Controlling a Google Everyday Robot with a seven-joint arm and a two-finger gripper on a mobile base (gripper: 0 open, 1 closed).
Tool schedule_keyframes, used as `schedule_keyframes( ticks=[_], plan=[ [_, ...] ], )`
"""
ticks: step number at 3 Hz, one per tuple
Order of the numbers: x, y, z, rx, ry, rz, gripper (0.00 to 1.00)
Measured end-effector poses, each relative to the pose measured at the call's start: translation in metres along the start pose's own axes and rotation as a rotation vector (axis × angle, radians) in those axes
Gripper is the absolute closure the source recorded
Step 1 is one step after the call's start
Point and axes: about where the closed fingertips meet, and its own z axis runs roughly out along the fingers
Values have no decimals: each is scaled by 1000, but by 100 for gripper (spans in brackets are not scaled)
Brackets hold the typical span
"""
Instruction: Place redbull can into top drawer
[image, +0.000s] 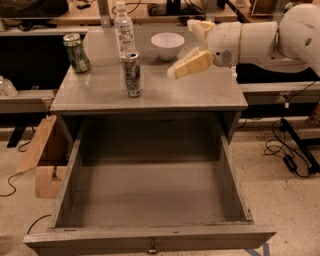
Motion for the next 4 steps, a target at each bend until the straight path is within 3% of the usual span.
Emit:
schedule_keyframes(
  ticks=[2,4],
  plan=[
    [21,-34,97,-82,-118,59,0],
    [42,-26,167,-132,-173,129,0]
  ],
)
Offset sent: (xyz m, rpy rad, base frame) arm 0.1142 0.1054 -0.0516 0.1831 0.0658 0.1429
